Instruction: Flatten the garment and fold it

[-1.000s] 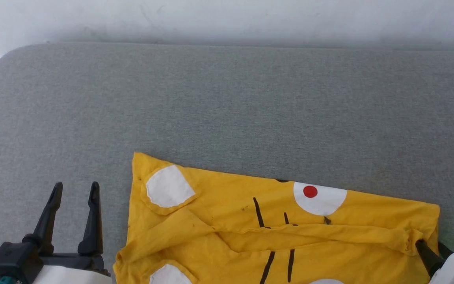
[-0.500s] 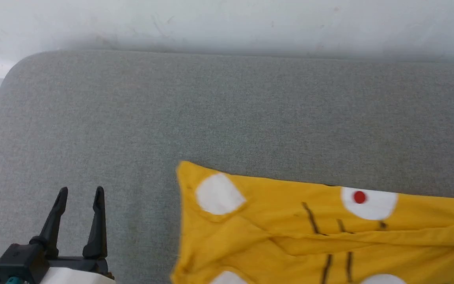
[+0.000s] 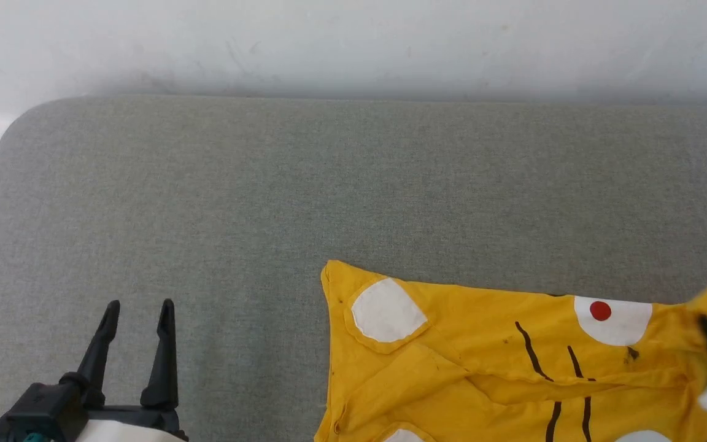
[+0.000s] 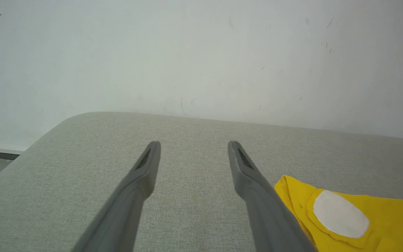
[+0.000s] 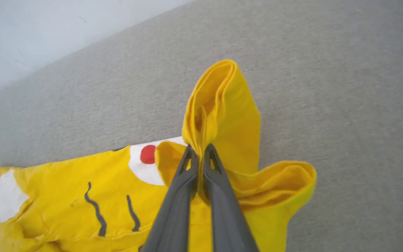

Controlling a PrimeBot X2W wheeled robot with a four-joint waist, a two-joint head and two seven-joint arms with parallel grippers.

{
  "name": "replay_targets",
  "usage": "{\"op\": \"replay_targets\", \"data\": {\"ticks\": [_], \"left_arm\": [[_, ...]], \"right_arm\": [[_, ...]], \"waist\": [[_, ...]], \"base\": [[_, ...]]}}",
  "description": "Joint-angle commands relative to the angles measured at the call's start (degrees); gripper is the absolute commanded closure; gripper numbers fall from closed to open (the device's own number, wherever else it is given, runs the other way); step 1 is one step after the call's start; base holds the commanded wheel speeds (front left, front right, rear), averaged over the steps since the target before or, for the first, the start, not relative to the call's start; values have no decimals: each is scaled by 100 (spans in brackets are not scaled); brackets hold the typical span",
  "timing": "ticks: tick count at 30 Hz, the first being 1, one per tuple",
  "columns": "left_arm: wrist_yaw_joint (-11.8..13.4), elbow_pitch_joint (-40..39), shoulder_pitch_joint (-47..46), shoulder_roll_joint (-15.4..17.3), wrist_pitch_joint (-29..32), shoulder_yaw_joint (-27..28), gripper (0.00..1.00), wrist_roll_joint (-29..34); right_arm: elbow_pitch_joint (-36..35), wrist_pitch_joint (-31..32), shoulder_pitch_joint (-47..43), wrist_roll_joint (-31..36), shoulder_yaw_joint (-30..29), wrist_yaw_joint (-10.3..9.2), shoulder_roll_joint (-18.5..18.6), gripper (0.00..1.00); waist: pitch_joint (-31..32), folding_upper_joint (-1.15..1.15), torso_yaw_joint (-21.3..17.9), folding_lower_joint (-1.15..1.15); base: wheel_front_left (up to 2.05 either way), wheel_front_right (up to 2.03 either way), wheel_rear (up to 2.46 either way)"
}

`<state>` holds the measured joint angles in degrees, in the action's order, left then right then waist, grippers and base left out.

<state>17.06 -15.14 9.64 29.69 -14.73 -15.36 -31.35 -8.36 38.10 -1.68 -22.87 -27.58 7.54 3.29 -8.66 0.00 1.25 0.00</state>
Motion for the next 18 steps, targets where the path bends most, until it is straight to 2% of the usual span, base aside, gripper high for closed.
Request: {"op": "replay_targets", "data": {"ticks": [1, 9, 18], "left_arm": [[-54, 22, 69, -54, -27, 6, 0, -21], [-198, 105, -115, -128, -27, -41, 0, -11], [-290, 246, -191, -212, -27, -107, 0, -37]], "right_arm": [[-156, 108, -72, -132, 226, -5, -27, 100], [-811, 626, -270, -709, 2137, -5, -39, 100], [-831, 713, 230, -844, 3741, -5, -40, 100]], "waist": [[-4, 0, -4, 0], [-75, 0, 183, 0], [-98, 0, 511, 0]], "base": [[0, 0, 0], [0, 0, 0], [0, 0, 0]]}}
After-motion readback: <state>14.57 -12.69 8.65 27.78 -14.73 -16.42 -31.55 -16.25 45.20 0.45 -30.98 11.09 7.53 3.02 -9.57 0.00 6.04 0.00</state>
